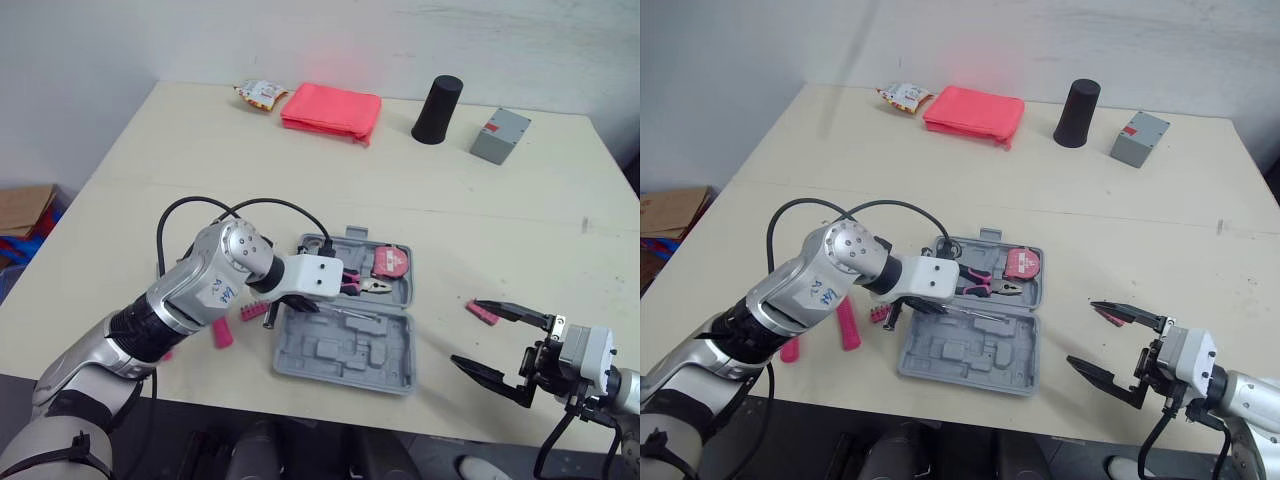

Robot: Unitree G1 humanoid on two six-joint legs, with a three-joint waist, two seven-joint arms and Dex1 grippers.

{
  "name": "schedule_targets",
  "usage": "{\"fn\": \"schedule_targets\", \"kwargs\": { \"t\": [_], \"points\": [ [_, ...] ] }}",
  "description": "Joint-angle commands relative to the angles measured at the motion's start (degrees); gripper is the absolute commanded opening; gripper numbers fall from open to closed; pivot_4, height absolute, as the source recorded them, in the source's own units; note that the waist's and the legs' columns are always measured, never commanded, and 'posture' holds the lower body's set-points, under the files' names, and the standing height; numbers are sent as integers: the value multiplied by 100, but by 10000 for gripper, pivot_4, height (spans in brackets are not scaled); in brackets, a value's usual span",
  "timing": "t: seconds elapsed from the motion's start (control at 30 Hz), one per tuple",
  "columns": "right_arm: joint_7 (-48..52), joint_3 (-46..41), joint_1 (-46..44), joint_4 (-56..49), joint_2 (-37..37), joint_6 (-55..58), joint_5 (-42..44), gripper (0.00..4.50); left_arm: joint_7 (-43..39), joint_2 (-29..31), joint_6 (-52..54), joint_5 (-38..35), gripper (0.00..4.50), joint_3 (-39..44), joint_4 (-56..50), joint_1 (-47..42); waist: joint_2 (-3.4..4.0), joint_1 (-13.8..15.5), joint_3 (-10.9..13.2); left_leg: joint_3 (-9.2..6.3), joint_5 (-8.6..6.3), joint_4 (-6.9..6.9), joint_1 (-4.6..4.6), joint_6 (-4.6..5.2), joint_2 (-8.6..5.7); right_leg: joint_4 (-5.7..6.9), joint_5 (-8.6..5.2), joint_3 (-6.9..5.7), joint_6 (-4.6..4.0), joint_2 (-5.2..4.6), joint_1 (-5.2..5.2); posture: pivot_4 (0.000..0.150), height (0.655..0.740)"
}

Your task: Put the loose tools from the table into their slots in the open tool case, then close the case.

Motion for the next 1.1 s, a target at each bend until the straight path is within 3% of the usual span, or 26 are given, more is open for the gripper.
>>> {"fn": "schedule_targets", "kwargs": {
  "t": [0.03,0.17,0.4,0.53,0.6,0.77,1.1],
  "points": [
    [44,-119,44,-18,31,-175,16,45000,95,-46,-213,91,4937,58,-50,12,0,1,0,0,0,0,0,0,0,0,0,0,0,0,0,1500,7400],
    [60,-92,81,-8,40,-215,32,45000,90,-120,-532,-181,23090,407,-207,76,0,-3,0,0,0,0,0,0,-1,0,0,-1,0,-1,0,1500,7400],
    [100,-72,120,-11,35,-182,70,45000,141,-50,-1222,-1017,23090,1532,-191,712,14,-7,-6,0,0,0,6,-1,4,4,0,-1,0,0,2,1500,7400],
    [81,-55,127,-10,60,-179,51,45000,297,-490,-1818,-1557,5784,2050,259,1092,14,-1,-6,-3,-2,5,9,3,0,2,0,-4,0,-4,11,1500,7400],
    [82,-48,132,12,72,-197,31,45000,262,-681,-2110,-1747,1023,2145,435,1254,16,0,-7,-6,-3,6,6,5,-1,-2,0,-10,0,-6,12,1500,7400],
    [31,-25,85,16,82,-171,-5,45000,369,-967,-2861,-1484,1023,1875,1071,1586,17,-7,-8,-10,-4,6,8,6,-4,-7,0,-19,2,-9,19,1500,7400],
    [-59,-86,63,-66,31,-98,-14,45000,730,-1167,-2648,-1033,1023,1503,1470,1645,17,-4,-8,-20,-5,8,10,6,-5,-9,0,-28,2,-10,28,1500,7400]
  ]
}}
